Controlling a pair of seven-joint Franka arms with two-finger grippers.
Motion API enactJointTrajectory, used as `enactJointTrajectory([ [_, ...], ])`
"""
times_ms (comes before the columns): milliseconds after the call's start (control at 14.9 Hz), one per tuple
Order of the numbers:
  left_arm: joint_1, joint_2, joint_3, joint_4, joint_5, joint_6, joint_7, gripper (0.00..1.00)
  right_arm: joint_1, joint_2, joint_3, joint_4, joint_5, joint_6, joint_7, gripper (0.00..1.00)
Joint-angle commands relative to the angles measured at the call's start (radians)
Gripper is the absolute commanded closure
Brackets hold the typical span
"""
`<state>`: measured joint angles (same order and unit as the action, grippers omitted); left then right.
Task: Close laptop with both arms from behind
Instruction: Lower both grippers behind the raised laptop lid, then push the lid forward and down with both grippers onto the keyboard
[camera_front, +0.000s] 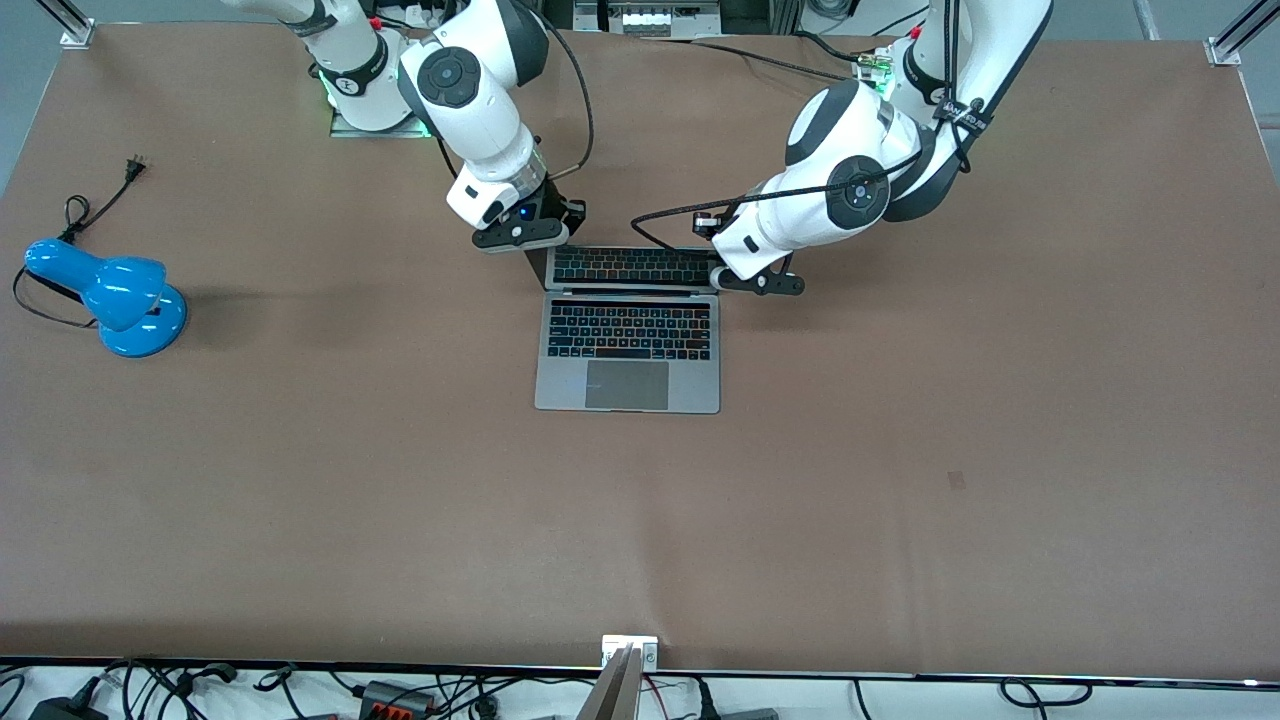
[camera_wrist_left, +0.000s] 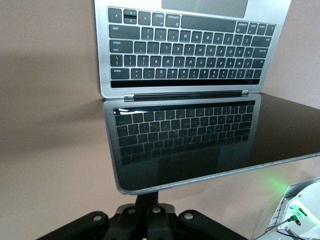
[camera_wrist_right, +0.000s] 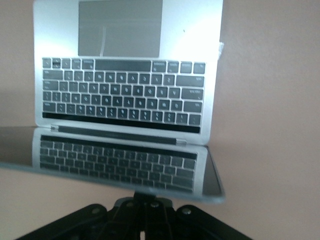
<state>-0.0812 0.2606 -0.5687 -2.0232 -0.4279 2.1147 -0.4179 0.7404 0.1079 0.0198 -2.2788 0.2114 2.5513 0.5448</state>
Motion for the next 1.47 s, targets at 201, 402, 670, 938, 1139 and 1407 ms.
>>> enactJointTrajectory([
  [201, -0.003, 0.078, 0.004, 0.066, 0.057, 0.037, -0.013, 0.99, -0.012, 0.085, -0.026, 0.102, -0.003, 0.060, -0.034, 1.00],
  [402, -0.003, 0.106, 0.007, 0.090, 0.067, 0.036, -0.021, 0.99, -0.058, 0.111, -0.029, 0.134, -0.004, 0.061, -0.092, 1.00],
  [670, -0.003, 0.228, 0.012, 0.185, 0.156, 0.036, -0.082, 0.99, -0.098, 0.176, -0.029, 0.205, -0.004, 0.063, -0.146, 1.00],
  [938, -0.006, 0.403, 0.020, 0.355, 0.239, -0.013, -0.159, 0.99, -0.096, 0.233, -0.029, 0.266, -0.004, 0.064, -0.144, 1.00],
  [1139, -0.018, 0.463, 0.021, 0.420, 0.250, -0.055, -0.170, 0.99, -0.098, 0.275, -0.029, 0.298, -0.004, 0.082, -0.146, 1.00],
  [1407, -0.022, 0.502, 0.032, 0.461, 0.281, -0.056, -0.173, 0.99, -0.098, 0.303, -0.029, 0.304, -0.004, 0.138, -0.146, 1.00],
])
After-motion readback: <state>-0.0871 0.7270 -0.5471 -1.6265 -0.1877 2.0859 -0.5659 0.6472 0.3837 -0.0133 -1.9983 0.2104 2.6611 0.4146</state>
